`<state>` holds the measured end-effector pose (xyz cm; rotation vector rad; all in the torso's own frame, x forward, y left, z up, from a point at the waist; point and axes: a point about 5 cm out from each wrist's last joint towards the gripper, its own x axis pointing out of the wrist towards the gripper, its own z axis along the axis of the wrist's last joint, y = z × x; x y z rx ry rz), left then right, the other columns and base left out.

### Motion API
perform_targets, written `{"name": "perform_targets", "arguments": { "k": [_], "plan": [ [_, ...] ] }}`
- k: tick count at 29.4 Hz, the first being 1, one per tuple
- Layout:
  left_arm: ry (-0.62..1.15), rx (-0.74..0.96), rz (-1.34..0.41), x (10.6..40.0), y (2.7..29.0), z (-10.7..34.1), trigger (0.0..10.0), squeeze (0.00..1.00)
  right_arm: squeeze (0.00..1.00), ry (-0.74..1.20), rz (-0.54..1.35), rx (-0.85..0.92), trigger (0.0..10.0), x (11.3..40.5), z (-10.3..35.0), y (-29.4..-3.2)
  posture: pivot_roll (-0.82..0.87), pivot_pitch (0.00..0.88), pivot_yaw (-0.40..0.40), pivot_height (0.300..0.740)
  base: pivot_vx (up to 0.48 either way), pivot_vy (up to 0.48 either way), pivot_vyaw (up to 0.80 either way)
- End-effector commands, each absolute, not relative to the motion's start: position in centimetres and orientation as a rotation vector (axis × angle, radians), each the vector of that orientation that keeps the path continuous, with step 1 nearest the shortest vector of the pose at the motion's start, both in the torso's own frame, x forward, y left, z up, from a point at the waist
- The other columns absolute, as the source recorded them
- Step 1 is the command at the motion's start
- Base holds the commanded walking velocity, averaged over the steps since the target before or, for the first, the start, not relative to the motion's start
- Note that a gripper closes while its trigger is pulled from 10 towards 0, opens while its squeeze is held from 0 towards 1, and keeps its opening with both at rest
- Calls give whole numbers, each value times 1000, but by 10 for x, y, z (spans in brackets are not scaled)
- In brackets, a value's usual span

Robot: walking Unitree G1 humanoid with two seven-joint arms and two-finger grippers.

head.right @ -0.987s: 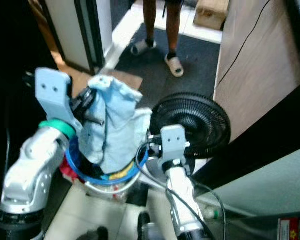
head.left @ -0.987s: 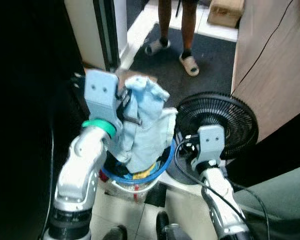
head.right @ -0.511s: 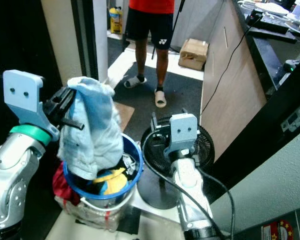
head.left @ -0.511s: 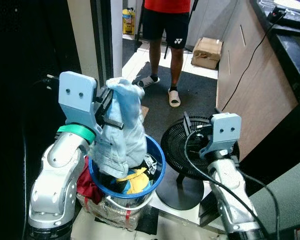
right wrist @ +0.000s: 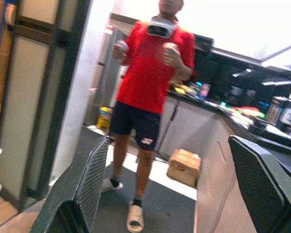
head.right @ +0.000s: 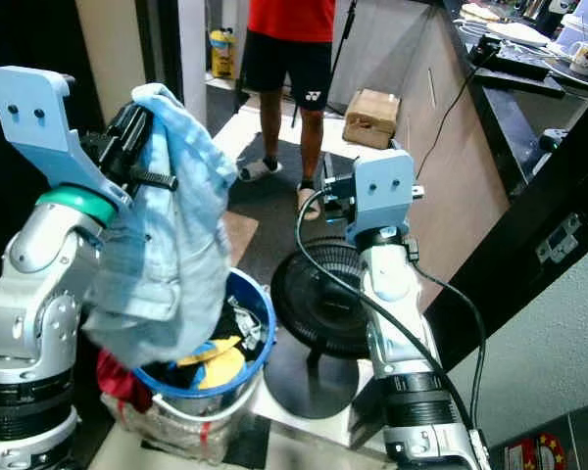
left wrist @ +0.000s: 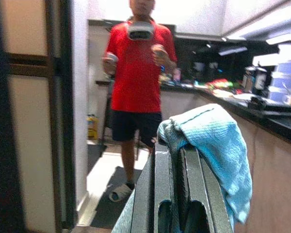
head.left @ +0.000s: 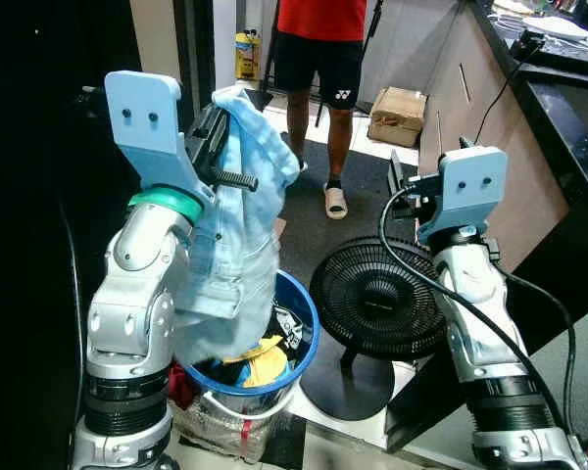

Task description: Clothes washing

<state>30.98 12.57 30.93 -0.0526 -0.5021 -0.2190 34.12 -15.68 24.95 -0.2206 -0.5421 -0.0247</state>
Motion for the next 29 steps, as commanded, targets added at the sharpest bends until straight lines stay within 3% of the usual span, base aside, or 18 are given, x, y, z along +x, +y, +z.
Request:
{"name": "perform_targets", "arguments": {
  "k": [1,29],
  "plan": [
    [-519,-57,-245,309,119,311,10000,0,0,-509,-72,-189,10000,339,242,-168,65,0,-18,740,0,0,-800],
    [-510,-10,-254,323,124,314,10000,0,0,-503,-122,-110,10000,334,237,-169,72,0,43,740,0,0,-800]
  ]
}}
